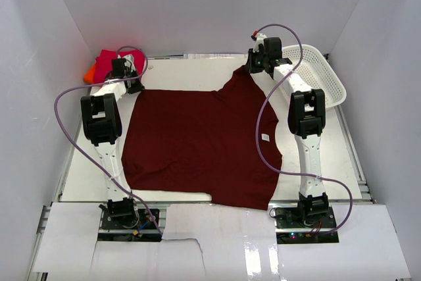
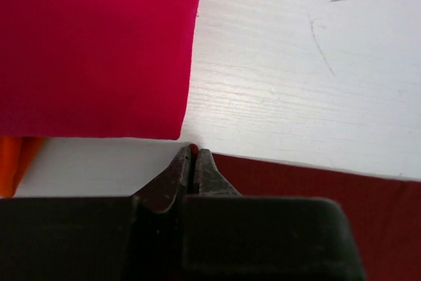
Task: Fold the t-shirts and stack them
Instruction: Grap the side of the flattened tshirt furthest away from the robot with both arms
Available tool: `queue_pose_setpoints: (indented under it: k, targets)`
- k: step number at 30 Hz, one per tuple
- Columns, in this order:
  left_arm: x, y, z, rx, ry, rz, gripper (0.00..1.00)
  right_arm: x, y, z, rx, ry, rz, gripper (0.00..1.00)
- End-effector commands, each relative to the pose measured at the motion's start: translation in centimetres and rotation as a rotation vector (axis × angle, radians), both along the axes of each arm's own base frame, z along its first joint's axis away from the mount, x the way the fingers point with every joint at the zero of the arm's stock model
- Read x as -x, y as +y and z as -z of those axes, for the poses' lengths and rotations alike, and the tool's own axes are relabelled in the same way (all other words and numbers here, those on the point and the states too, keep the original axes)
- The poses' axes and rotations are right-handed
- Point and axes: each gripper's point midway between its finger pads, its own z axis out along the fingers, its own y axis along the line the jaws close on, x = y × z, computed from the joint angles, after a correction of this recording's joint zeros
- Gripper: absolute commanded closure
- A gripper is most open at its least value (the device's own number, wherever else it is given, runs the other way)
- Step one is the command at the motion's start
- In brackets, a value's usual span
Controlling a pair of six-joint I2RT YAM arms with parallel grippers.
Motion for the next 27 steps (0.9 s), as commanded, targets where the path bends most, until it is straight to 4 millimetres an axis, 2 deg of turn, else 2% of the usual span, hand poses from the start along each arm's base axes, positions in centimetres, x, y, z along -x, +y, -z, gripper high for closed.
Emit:
queue_pose_setpoints:
  k: [1,7,8,9,11,12,14,19,20,23,24,27]
  targets:
    - [1.5,-1.8,2.3,0.035,0.096,0.037,0.99,-0.3,0.5,-1.3,0.010,-0.031,-0.027,0.92]
    - [1.2,-1.9,0.5,0.049,0.058,0.027,1.00,0.1,0.5,-2.2,0.013,-0.030,-0.039,0.92]
    - [1.2,-1.8,0.2,0.049,0.052,0.022,1.00,0.3,0.4,-1.8,0.016,-0.019,-0.036,0.92]
    - [1.2,-1.8,-0.9,0.047,0.028,0.016,1.00,0.5,0.4,-2.5,0.013,-0.028,-0.037,0.92]
    - [1.5,-1.7,-1.5,0.040,0.011,0.001,1.00,0.9,0.5,-2.5,0.014,-0.021,-0.042,0.92]
    - [1.5,-1.5,-2.6,0.037,-0.010,-0.003,1.00,1.0,0.3,-3.0,0.036,-0.041,-0.059,0.92]
    - [1.7,-1.6,-3.5,0.036,-0.024,-0.003,1.00,1.4,0.2,-3.1,0.045,-0.036,-0.064,0.92]
    - [2.0,-1.7,-6.9,0.039,-0.084,-0.011,1.00,3.3,0.2,-5.1,0.049,-0.049,-0.095,0.92]
    - [2.7,-1.7,-6.5,0.043,-0.082,-0.017,1.00,3.6,0.3,-5.3,0.056,-0.051,-0.097,0.92]
    - [3.0,-1.6,-8.1,0.039,-0.135,-0.032,0.98,4.9,0.2,-6.9,0.092,-0.075,-0.100,0.92]
    - [3.1,-1.6,-8.4,0.039,-0.144,-0.034,0.98,5.5,0.2,-6.5,0.097,-0.064,-0.104,0.92]
    - [3.2,-1.6,-8.9,0.042,-0.152,-0.033,0.99,6.0,-0.2,-7.7,0.102,-0.089,-0.097,0.92]
